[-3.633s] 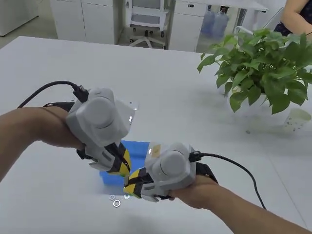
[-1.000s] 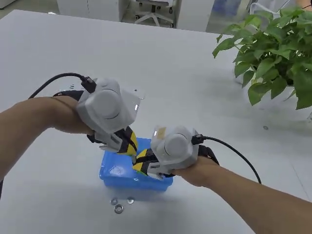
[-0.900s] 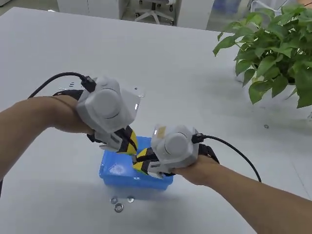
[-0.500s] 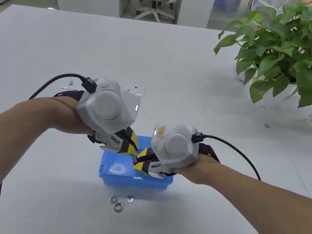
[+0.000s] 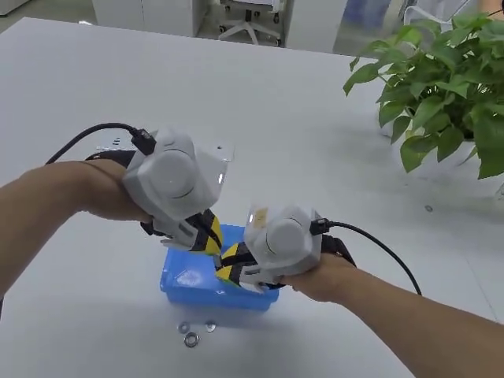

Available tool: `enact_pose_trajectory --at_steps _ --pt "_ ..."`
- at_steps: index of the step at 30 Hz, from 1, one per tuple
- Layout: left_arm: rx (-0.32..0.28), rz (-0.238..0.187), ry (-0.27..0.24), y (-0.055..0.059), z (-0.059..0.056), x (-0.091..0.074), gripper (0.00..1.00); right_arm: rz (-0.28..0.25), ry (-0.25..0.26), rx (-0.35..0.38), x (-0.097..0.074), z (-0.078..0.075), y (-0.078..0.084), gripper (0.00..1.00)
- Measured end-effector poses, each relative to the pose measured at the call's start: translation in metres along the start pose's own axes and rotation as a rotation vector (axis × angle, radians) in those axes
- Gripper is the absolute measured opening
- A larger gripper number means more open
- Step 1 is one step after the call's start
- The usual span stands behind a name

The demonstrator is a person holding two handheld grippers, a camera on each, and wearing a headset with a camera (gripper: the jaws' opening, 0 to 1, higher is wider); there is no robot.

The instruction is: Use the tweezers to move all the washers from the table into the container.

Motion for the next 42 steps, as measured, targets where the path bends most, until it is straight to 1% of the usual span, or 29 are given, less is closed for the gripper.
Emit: enact_pose_trajectory --at_steps 16,24,28,35,42 --pt "0.018 0.007 -0.016 -0.017 -0.012 -0.021 0.06 -0.022 0.037 -0.021 -0.02 0.01 -0.017 0.1" --pt "0.024 0.001 -0.027 -0.025 -0.024 -0.033 0.06 -0.04 0.053 -0.029 -0.031 0.019 -0.027 0.1" --pt "0.027 0.001 -0.028 -0.029 -0.032 -0.037 0.06 -0.049 0.058 -0.032 -0.035 0.026 -0.031 0.1" --pt "0.024 -0.002 -0.033 -0.03 -0.041 -0.042 0.06 -0.055 0.067 -0.031 -0.039 0.036 -0.034 0.1" --pt "0.023 -0.003 -0.034 -0.032 -0.053 -0.043 0.06 -0.055 0.067 -0.034 -0.041 0.047 -0.035 0.1"
Point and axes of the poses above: the centre of the closed fingertips' face, and the gripper's own axes: x roughly forward along the fingers, z roughly to its left, y roughly out of its underside, the point moved 10 cm from there along -x, roughly backward along the fingers, and after that the axes turned 6 degrees about -x, right-handed, at the moved point
